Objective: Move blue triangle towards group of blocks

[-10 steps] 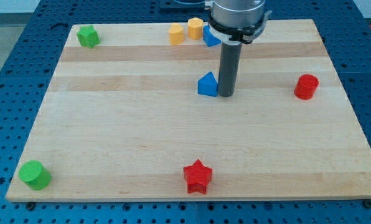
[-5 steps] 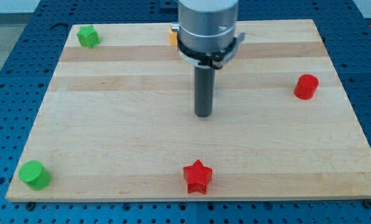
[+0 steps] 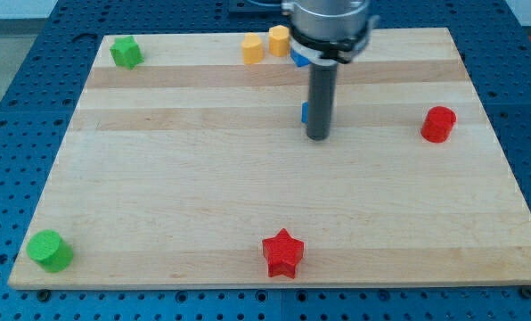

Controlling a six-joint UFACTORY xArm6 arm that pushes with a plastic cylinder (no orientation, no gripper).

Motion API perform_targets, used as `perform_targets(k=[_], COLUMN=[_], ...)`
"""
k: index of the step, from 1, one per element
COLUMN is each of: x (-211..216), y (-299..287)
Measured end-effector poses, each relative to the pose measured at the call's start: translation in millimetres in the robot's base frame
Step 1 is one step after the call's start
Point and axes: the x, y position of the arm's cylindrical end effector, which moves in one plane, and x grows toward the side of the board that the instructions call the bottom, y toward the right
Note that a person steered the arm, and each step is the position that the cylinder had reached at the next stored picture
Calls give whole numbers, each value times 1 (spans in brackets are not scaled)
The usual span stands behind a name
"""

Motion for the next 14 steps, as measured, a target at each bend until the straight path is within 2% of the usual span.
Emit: perform_targets(k=[4, 7, 11, 14], x=[-47, -46, -63, -71], y=[2, -2, -43, -23])
